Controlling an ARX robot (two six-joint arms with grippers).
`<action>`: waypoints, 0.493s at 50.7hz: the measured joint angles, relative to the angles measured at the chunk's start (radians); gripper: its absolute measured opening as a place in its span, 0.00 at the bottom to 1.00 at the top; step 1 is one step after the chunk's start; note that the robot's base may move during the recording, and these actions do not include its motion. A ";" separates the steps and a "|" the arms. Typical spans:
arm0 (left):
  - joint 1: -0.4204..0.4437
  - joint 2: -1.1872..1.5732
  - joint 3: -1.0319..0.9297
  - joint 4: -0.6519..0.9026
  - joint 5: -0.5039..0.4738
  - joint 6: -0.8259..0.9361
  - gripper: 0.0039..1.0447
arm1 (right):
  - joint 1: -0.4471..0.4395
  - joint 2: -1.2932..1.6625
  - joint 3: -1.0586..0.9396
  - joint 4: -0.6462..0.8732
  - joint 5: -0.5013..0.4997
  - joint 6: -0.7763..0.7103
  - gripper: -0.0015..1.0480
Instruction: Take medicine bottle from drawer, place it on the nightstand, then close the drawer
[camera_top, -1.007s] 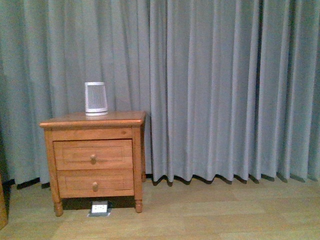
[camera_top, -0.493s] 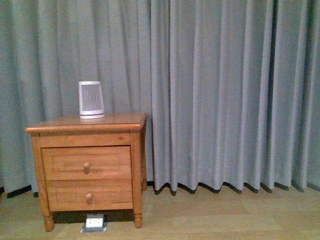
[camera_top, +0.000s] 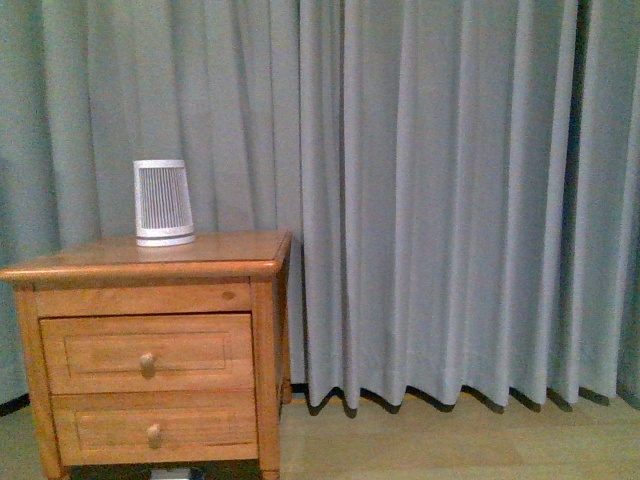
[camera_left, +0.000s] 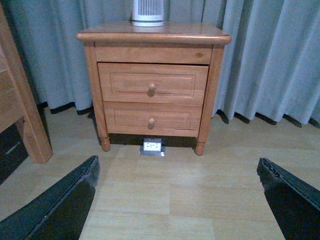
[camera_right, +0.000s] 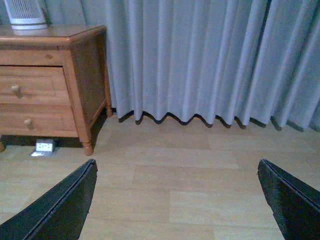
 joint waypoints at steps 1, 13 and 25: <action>0.000 0.000 0.000 0.000 0.000 0.000 0.94 | 0.000 0.000 0.000 0.000 0.000 0.000 0.93; 0.000 0.000 0.000 0.000 0.001 0.000 0.94 | 0.000 0.000 0.000 0.000 0.000 0.000 0.93; 0.003 0.024 0.015 -0.048 0.011 -0.025 0.94 | 0.000 0.000 0.000 0.000 0.000 0.000 0.93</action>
